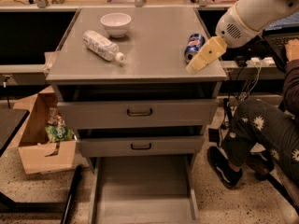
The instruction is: Place pepsi can into bottom drawer
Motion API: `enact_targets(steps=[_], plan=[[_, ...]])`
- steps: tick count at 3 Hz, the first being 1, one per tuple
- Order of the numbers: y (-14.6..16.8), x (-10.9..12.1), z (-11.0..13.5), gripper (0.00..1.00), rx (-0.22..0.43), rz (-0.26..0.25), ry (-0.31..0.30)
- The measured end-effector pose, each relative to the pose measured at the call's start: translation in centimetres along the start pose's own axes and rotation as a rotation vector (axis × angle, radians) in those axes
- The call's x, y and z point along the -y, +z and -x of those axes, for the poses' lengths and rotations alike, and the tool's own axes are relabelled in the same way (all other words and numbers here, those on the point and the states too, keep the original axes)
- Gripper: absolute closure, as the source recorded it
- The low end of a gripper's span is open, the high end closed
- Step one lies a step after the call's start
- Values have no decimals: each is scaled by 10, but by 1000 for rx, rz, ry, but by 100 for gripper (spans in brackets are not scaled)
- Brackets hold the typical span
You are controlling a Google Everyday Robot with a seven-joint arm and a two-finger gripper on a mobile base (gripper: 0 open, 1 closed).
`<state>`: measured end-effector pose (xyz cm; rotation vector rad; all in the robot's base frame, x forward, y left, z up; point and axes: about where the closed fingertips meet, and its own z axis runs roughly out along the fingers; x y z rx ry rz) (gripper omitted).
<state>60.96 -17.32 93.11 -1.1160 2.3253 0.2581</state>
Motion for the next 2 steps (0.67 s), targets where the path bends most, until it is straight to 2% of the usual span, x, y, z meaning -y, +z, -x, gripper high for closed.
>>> enact_targets(steps=[1, 2], plan=[[23, 62, 16, 0, 49, -63, 190], [32, 97, 28, 0, 69, -128, 297]])
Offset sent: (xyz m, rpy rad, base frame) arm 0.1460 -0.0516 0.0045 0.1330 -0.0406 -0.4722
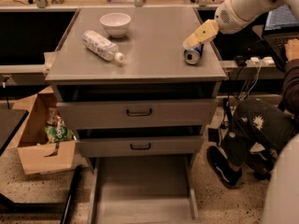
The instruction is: Place pepsi can into bottom drawer
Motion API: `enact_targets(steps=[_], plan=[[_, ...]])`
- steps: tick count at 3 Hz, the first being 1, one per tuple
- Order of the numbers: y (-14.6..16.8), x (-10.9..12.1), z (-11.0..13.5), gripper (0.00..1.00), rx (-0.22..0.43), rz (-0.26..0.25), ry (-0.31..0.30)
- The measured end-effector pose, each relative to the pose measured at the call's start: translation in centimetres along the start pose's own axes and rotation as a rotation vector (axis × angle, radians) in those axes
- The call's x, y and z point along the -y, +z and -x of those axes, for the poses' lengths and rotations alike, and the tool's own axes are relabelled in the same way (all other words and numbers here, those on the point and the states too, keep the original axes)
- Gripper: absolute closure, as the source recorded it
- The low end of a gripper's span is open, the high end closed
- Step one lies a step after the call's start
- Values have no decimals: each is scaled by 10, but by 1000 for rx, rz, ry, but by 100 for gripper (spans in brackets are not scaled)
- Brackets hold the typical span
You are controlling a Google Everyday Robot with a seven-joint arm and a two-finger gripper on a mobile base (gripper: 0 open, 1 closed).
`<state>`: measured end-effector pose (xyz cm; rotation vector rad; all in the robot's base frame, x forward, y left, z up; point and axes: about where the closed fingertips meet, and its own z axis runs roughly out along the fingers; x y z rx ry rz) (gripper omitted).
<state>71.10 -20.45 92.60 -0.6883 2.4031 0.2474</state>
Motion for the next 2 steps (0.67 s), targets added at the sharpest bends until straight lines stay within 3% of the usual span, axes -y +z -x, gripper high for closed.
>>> enact_targets(steps=[1, 2], plan=[[27, 20, 22, 0, -27, -68, 61], [46, 25, 29, 0, -56, -91, 76]])
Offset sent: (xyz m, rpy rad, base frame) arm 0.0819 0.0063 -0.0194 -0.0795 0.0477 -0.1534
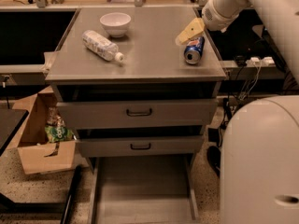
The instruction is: Place pepsi can into bottom drawer
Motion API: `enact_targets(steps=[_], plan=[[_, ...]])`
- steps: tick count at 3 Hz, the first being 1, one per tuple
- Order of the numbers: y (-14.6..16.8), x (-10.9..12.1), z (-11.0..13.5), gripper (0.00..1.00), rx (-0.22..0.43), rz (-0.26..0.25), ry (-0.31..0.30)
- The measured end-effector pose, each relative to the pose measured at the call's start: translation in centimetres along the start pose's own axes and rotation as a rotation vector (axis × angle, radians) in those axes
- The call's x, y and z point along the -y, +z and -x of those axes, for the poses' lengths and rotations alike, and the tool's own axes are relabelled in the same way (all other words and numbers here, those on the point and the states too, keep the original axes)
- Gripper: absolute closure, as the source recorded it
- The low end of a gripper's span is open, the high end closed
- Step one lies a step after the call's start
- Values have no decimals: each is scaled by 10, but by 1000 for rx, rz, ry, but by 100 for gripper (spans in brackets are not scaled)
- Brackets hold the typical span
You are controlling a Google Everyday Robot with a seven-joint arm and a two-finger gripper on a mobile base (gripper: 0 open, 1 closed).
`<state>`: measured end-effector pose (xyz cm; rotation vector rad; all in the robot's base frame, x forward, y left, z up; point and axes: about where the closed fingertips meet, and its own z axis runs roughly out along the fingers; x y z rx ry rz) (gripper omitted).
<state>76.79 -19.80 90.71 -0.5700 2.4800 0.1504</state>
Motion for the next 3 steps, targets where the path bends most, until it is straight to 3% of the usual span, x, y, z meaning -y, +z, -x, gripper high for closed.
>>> enact_targets(steps=[1, 2, 3], plan=[[21, -1, 3, 0, -31, -4, 4], [41, -3, 2, 18, -68, 0, -1], [60, -11, 1, 50, -117, 12, -17]])
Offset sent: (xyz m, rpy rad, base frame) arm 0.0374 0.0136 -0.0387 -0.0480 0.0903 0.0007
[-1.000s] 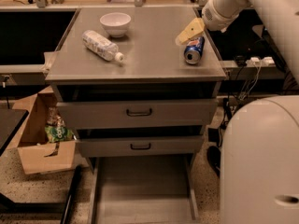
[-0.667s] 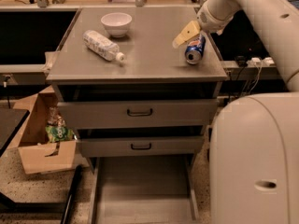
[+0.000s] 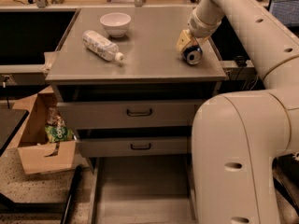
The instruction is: Place pepsi can into bottom drawer
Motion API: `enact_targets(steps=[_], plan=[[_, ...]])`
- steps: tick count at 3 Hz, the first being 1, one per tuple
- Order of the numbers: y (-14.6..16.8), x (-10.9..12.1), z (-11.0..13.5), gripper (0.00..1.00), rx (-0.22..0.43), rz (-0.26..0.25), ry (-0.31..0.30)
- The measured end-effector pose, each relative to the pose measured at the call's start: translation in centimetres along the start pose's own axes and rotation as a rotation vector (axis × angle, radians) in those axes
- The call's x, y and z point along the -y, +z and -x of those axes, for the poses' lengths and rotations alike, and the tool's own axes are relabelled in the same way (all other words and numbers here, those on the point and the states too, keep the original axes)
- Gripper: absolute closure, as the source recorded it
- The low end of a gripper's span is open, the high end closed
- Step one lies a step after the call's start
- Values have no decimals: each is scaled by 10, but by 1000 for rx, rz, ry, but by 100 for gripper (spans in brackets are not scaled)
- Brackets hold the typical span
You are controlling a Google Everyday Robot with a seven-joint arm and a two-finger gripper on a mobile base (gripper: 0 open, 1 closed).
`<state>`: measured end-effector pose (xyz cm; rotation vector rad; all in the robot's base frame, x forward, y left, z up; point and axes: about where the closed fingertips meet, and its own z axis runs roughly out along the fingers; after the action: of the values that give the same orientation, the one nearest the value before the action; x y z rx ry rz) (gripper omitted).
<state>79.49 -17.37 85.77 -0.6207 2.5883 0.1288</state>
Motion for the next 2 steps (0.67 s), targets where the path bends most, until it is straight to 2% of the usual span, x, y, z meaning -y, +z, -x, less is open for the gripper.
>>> enact_targets(steps=[1, 2], plan=[[7, -5, 1, 73, -20, 7, -15], [-48, -21, 23, 100, 171, 93, -137]])
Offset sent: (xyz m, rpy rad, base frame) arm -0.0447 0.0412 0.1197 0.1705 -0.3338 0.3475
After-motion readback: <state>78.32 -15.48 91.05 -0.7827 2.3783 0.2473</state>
